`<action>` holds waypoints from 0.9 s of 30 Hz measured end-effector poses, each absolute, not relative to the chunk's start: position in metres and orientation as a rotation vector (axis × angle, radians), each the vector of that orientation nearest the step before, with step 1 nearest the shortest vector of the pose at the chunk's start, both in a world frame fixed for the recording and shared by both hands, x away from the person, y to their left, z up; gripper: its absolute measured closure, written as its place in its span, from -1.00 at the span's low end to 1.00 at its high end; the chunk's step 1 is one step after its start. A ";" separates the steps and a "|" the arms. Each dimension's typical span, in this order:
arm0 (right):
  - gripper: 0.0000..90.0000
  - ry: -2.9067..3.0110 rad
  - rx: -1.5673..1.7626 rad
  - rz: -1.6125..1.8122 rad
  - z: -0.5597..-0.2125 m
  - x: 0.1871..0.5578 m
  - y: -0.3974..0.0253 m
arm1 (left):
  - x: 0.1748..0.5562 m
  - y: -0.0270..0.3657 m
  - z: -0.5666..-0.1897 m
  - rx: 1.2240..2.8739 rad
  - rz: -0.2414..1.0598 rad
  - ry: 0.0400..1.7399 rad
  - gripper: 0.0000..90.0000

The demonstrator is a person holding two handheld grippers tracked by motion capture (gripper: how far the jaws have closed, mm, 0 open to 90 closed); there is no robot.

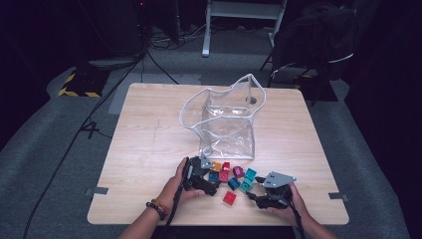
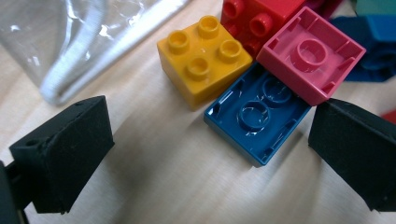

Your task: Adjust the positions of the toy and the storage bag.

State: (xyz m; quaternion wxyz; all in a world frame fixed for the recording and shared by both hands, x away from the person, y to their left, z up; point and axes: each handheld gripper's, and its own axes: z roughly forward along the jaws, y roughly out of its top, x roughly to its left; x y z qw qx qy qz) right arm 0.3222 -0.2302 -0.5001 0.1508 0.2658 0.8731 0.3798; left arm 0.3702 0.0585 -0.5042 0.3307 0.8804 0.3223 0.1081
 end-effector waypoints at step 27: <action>-0.31 2.378 0.885 1.116 -0.490 0.327 -0.305 | 0.327 0.131 -0.505 2.310 0.272 0.806 -0.99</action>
